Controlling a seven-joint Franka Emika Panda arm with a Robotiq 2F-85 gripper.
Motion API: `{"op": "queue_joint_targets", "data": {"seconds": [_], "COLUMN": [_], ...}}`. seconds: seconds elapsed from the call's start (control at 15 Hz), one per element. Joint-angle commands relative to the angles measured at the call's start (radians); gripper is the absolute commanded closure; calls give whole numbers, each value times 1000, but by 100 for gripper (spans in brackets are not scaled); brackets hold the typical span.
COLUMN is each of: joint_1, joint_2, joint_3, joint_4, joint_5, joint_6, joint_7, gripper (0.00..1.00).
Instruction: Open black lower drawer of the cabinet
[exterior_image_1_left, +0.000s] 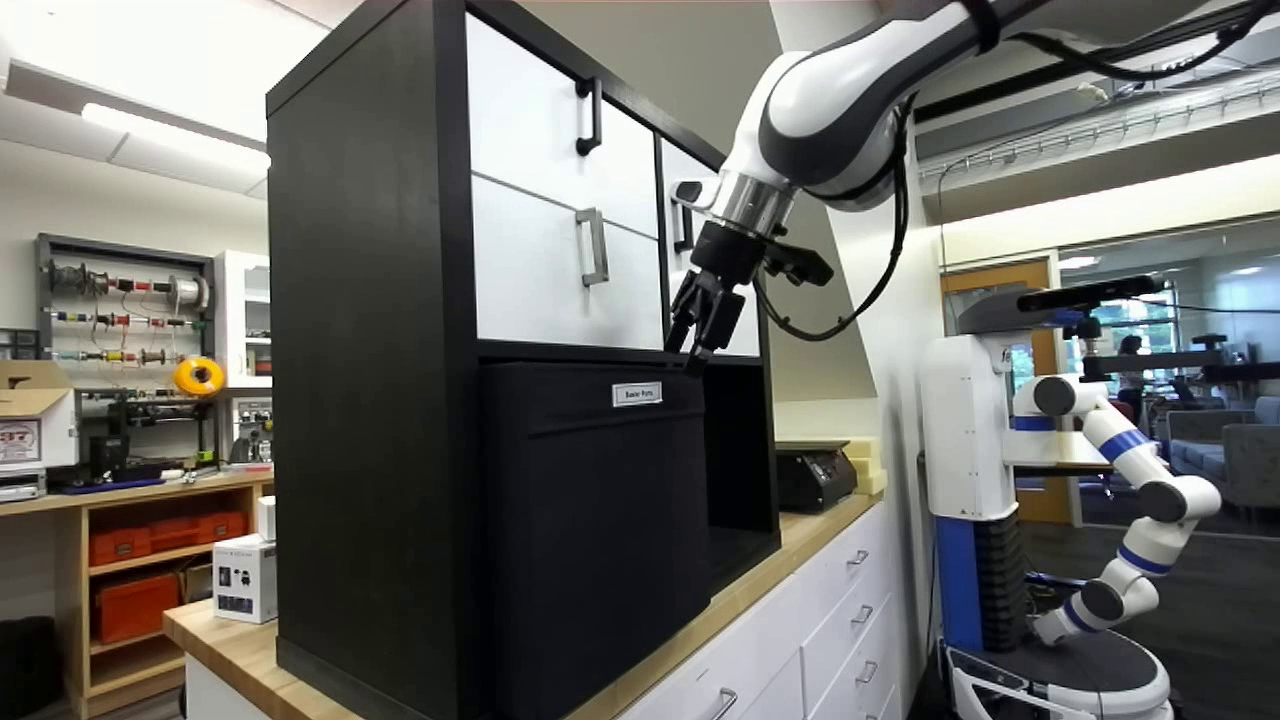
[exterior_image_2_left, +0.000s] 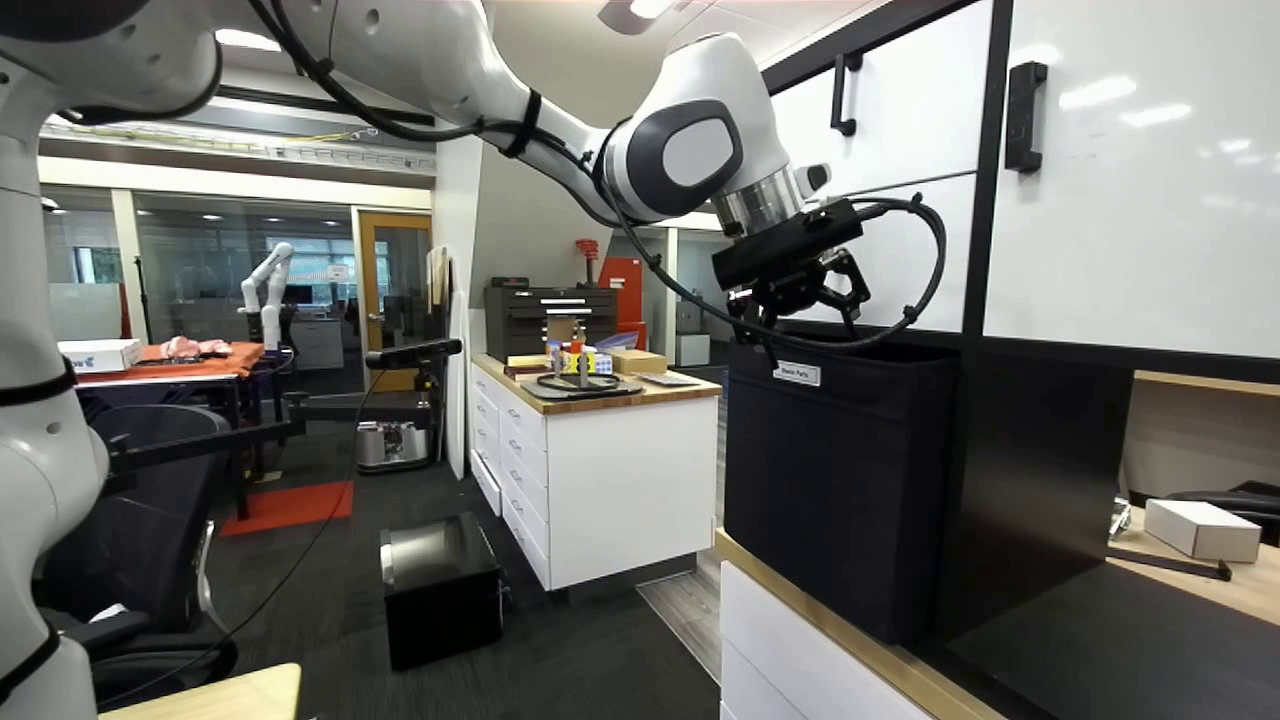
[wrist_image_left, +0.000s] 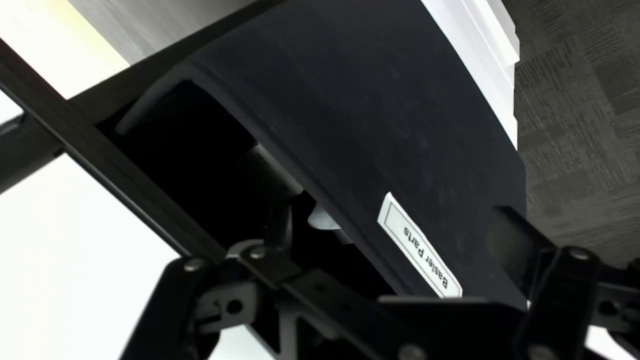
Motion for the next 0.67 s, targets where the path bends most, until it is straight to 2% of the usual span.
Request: {"op": "queue_joint_targets", "data": {"seconds": [0.0, 0.33, 0.4, 0.47, 0.6], "joint_1": [-22, -43, -43, -45, -49], "joint_2": [41, 96, 99, 100, 87], "joint_3": [8, 23, 23, 25, 25], "joint_4": [2, 6, 7, 5, 2], "joint_5": [37, 58, 52, 52, 54], "joint_6": [46, 91, 94, 98, 97], "joint_7": [-95, -172, -159, -159, -150], "gripper": [0, 0, 25, 27, 41]}}
